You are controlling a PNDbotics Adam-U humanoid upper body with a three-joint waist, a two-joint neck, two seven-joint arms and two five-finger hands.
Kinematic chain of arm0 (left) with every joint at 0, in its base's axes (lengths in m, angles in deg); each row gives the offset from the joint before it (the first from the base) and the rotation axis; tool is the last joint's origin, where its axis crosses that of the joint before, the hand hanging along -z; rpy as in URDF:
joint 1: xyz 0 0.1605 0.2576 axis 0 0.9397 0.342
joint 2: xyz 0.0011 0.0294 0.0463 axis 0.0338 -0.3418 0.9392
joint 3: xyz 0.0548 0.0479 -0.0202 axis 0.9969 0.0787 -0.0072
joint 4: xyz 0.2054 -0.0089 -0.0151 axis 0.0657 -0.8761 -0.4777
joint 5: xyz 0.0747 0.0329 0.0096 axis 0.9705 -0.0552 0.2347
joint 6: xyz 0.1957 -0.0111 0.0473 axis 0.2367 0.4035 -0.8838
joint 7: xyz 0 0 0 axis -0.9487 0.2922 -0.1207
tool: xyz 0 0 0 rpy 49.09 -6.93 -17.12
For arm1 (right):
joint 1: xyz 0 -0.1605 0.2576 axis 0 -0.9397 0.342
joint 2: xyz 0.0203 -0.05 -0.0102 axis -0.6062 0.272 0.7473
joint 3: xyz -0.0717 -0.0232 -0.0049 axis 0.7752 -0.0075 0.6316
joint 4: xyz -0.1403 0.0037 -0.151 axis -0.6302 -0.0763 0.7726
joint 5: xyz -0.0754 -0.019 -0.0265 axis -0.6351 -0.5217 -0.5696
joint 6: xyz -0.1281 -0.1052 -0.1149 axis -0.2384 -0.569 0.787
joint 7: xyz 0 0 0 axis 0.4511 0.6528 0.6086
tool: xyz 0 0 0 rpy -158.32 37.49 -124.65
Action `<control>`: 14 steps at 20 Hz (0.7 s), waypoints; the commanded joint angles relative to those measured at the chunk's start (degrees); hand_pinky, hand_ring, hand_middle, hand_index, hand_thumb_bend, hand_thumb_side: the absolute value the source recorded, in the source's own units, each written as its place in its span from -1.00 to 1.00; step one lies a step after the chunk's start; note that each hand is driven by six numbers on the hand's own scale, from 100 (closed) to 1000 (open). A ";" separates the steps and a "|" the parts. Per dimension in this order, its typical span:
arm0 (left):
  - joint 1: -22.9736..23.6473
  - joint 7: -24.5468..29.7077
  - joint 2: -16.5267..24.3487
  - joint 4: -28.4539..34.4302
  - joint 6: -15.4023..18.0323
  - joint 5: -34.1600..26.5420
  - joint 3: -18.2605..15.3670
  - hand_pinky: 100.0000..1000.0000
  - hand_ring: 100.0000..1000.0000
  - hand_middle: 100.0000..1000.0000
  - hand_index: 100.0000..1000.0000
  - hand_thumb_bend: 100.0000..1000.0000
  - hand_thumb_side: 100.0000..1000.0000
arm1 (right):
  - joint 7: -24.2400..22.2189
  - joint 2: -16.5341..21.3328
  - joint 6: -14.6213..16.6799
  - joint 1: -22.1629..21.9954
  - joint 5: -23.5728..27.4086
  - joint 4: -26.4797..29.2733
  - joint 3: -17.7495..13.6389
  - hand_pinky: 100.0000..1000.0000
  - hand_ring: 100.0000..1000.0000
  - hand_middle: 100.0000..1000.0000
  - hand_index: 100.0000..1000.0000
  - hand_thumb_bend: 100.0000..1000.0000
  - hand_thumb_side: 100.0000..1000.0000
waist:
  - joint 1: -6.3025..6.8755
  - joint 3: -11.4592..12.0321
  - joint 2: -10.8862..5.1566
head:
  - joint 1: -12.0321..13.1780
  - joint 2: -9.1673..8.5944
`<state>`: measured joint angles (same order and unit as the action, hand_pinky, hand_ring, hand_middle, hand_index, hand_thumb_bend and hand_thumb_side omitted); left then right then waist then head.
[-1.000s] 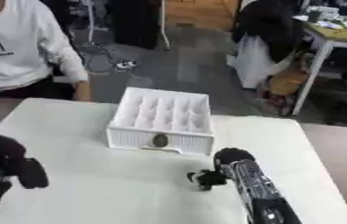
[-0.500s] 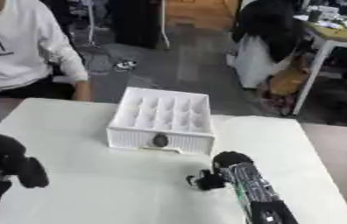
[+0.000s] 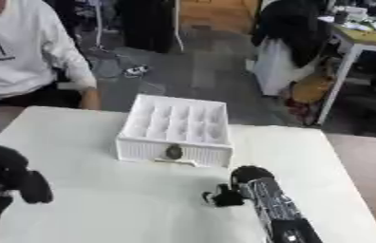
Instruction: Pick up objects on the table and place them in the box.
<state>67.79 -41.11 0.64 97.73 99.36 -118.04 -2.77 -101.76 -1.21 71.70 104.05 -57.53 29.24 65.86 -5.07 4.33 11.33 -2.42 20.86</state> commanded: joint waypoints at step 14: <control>-1.08 -0.06 0.81 0.89 0.20 0.03 -0.40 0.11 0.07 0.49 0.66 -0.19 0.31 | 7.14 -0.21 1.42 1.59 0.88 -2.90 0.72 -1.00 -0.53 -0.43 -0.30 -0.62 1.00 | 0.40 0.41 -0.39 | 1.17 0.29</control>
<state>67.68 -41.10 0.63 97.73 99.37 -118.04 -2.77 -95.16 -1.72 73.13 104.51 -56.94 25.95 66.65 -5.07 4.70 11.66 -1.89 20.88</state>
